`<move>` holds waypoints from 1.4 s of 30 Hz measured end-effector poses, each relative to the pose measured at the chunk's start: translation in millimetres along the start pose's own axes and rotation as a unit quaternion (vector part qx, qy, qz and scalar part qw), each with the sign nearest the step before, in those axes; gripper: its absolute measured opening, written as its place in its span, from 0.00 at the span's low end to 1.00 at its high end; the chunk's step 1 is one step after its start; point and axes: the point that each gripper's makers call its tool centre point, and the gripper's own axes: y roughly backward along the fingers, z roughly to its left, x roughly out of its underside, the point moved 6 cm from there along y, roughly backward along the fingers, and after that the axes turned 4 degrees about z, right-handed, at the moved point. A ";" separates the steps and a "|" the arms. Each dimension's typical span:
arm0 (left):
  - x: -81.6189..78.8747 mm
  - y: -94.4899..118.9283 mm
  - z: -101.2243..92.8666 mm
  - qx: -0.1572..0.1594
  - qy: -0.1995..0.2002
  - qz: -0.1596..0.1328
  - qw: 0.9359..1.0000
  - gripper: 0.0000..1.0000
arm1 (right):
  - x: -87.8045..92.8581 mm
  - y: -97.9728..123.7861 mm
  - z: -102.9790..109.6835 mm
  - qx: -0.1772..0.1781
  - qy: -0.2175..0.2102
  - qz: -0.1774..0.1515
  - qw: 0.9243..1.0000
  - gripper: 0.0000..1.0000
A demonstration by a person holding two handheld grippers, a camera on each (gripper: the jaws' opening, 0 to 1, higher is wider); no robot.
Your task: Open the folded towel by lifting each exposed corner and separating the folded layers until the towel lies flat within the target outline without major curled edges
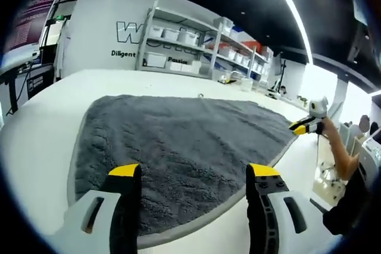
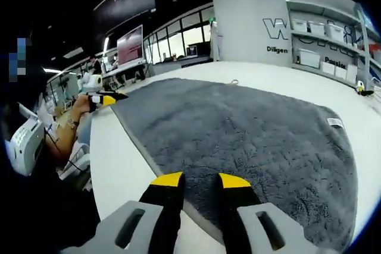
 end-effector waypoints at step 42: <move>28.8 86.3 23.8 -0.109 0.005 -0.032 0.993 0.99 | 43.2 107.4 -41.8 0.236 -0.055 -0.028 0.970 0.99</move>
